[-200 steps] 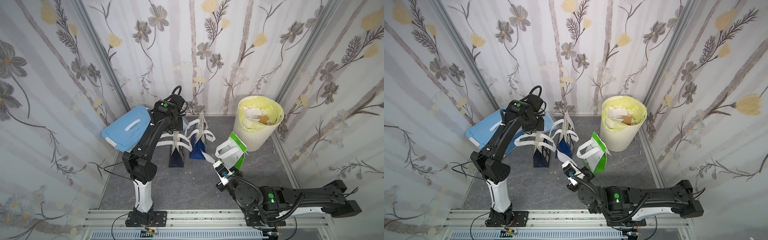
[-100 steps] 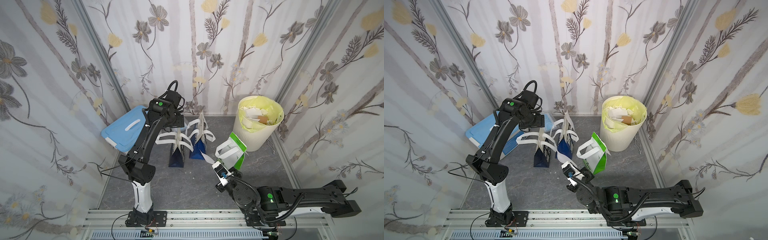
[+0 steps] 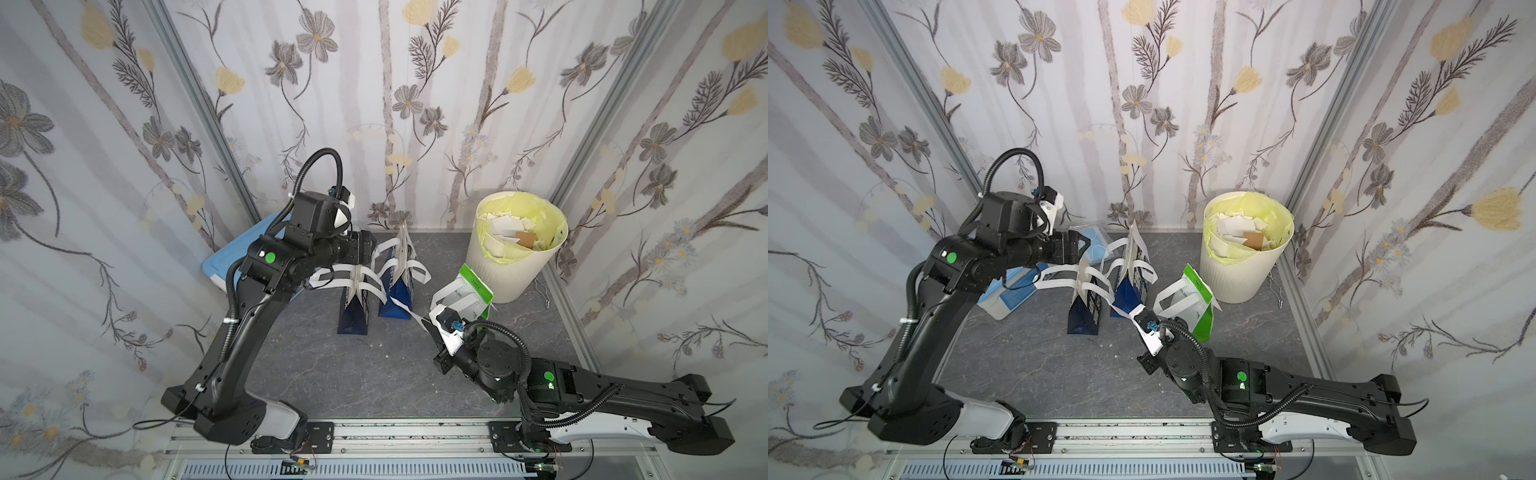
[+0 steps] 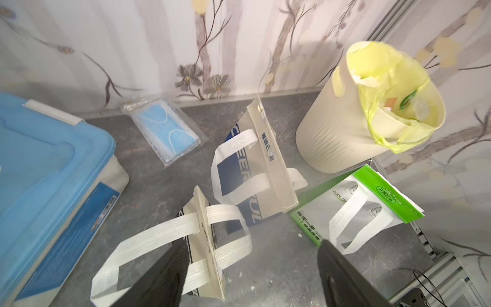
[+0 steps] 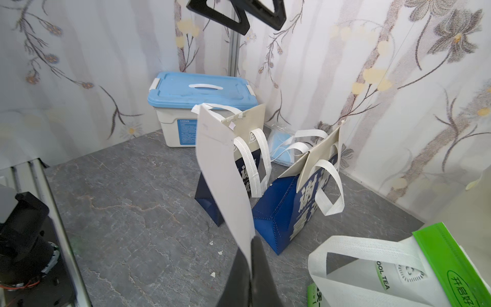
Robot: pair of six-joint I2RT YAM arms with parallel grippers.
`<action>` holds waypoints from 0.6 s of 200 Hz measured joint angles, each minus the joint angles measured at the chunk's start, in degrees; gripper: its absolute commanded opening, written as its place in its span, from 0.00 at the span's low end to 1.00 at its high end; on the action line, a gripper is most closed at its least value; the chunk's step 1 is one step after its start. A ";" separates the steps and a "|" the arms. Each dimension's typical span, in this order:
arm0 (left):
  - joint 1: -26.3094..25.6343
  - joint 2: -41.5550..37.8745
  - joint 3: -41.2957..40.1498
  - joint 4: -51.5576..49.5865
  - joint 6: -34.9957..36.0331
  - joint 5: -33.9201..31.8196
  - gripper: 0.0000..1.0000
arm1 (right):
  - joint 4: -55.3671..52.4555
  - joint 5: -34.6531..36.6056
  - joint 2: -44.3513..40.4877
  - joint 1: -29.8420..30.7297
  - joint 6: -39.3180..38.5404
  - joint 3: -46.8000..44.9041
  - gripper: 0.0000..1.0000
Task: Shred takeout receipts and throw away
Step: Shred the takeout receipt.
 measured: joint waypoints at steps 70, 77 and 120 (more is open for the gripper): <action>-4.48 -21.09 -29.62 29.92 17.29 29.09 0.90 | -6.10 -19.69 -6.27 -10.60 1.46 3.39 0.00; -4.94 -20.92 -29.64 29.94 18.34 31.10 0.91 | -6.82 -21.33 -5.90 -11.23 1.14 4.13 0.00; -5.99 -18.32 -28.11 30.34 20.81 41.77 0.86 | -10.19 -30.56 -1.11 -14.27 -1.14 8.13 0.00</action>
